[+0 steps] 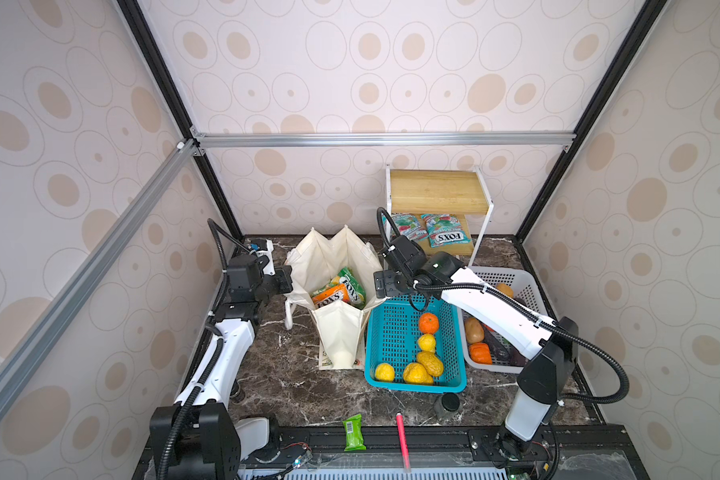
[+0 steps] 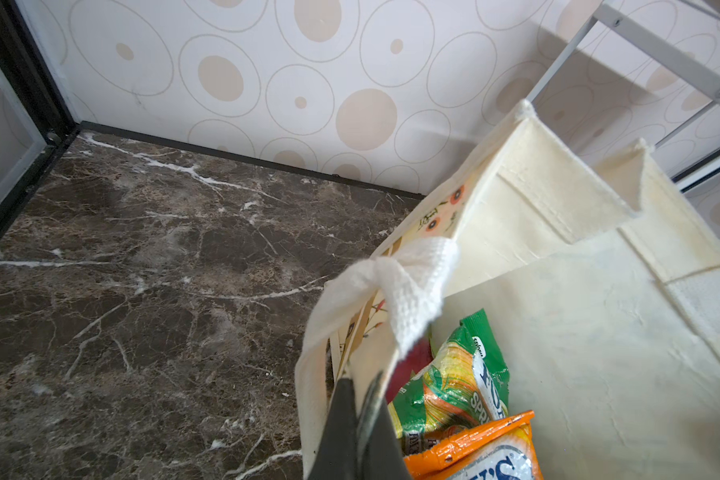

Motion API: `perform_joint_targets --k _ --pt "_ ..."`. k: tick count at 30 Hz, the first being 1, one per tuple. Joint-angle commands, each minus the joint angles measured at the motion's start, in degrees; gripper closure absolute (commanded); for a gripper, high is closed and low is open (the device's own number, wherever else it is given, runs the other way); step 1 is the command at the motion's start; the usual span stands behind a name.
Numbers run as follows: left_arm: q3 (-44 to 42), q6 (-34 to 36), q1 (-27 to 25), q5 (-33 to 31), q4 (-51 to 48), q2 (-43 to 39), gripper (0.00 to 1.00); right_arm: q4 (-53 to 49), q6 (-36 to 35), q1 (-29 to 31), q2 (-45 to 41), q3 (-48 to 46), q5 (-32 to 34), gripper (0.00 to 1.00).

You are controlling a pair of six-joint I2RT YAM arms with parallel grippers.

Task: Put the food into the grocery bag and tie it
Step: 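Raise the right gripper out of the bag and move it toward the white basket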

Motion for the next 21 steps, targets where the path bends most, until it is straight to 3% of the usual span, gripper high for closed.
perform_joint_targets --k 1,3,9,12,14,15,18,21 --pt "0.3 0.6 -0.1 0.7 0.4 -1.1 1.0 5.0 0.9 -0.5 -2.6 -1.9 -7.2 0.04" --pt "0.3 0.8 0.0 0.5 0.3 -1.3 1.0 7.3 1.4 -1.2 -3.1 -3.5 -9.7 0.09" --pt "0.1 1.0 0.0 -0.4 0.5 -1.8 1.0 10.4 2.4 -1.5 -2.5 -4.8 -11.7 0.37" --pt "0.4 0.9 0.0 0.0 0.4 -1.4 1.0 12.0 2.9 -1.5 -1.3 -4.2 -14.6 0.66" --pt "0.6 0.8 0.0 0.2 0.8 -1.6 1.0 12.0 3.3 -1.2 0.0 -2.1 -16.7 0.94" --pt "0.7 0.6 0.0 0.2 1.2 -1.6 1.0 11.7 3.3 -0.9 0.6 -0.7 -17.0 1.0" --pt "3.7 -1.7 0.0 -0.1 0.1 -1.2 1.0 10.9 2.7 0.2 2.0 3.2 -16.2 1.0" --pt "5.8 -6.3 0.0 3.6 2.0 -1.8 1.0 11.3 3.3 1.4 3.5 6.7 -17.7 1.0"
